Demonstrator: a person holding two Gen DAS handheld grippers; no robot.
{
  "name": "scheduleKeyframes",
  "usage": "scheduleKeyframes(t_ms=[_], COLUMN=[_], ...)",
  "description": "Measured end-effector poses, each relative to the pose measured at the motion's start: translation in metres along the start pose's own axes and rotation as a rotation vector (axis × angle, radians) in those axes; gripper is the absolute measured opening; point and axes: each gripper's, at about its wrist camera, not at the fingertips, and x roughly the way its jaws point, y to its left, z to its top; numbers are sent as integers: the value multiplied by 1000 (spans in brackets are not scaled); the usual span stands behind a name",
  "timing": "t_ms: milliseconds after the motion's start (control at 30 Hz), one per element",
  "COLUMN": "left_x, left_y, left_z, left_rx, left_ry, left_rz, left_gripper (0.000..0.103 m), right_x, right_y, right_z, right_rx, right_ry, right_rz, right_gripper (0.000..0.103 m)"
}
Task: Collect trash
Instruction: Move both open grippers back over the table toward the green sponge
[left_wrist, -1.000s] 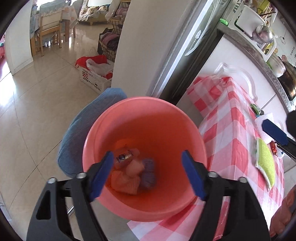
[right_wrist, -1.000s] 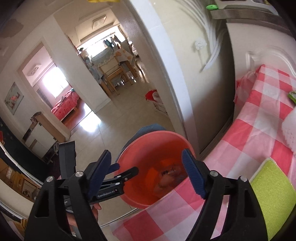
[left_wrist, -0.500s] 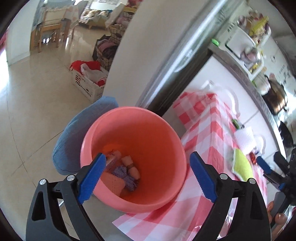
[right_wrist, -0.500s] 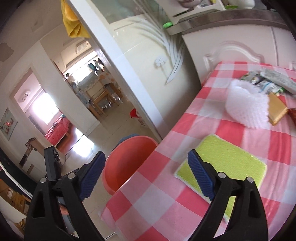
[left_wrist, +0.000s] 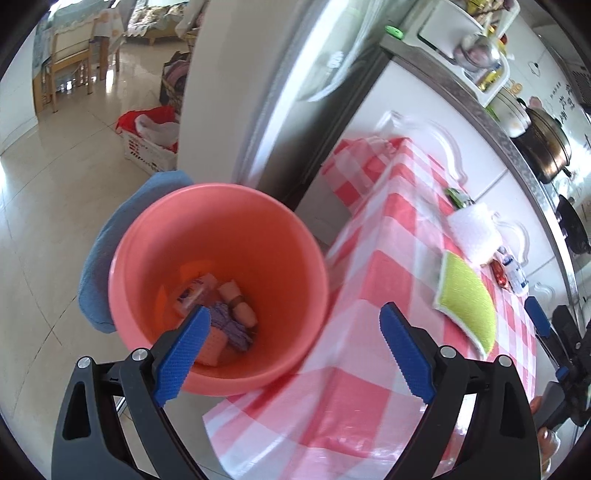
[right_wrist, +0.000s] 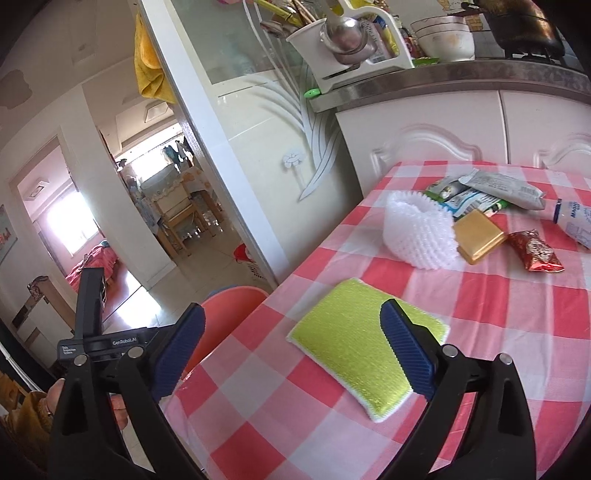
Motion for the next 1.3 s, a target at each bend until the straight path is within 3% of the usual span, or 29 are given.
scheduleKeyframes(t_ms=[500,933,1300], left_x=[1,16,19], left_y=[-58,-103,-159], left_z=[-11,-30,-23], left_rx=[80,45,120], left_ry=[51,172,160], left_rz=[-38,-168,-224], left_gripper=[92,92,92], right_x=[-43,-69,-96], right_y=[-71,-126,-167], right_z=[8,7,8], right_rx=[148,239,307], right_ry=[-85,-124,-165], right_rz=[-63,-127,-189], right_gripper=[99,99,99])
